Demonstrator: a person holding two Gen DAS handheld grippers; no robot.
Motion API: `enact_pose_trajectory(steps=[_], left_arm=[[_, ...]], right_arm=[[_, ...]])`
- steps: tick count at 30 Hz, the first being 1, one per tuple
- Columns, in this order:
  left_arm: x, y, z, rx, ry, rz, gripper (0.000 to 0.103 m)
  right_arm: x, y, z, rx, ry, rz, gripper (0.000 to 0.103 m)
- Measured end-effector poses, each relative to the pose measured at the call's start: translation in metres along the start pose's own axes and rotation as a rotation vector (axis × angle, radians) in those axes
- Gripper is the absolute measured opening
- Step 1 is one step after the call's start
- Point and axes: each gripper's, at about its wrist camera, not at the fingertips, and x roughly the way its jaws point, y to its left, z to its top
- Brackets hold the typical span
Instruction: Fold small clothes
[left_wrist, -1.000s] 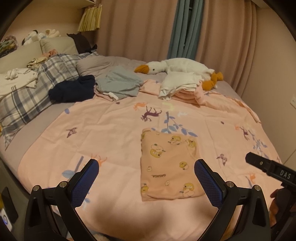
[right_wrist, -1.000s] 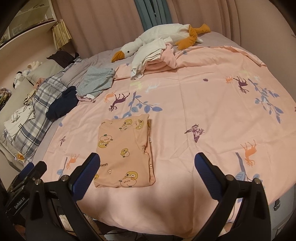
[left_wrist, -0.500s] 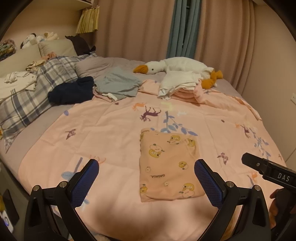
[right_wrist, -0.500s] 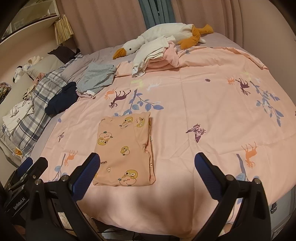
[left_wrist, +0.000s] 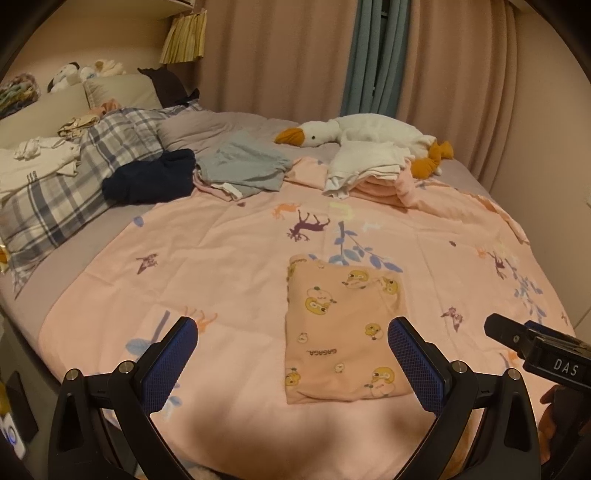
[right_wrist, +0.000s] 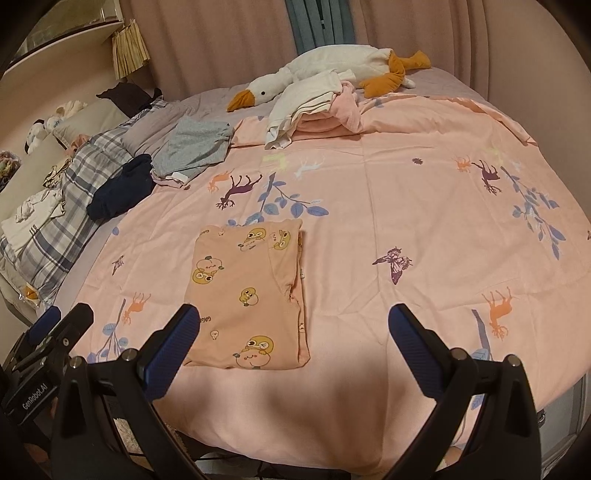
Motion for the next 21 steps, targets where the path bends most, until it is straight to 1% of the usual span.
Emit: enact_pose_trajectory(steps=[21], left_arm=[[0.0024,-0.0002,0.001,0.004,0.007,-0.001,0.102]], right_arm=[[0.0023,0.003,-0.0007,-0.007,0.001,-0.017,0.102]])
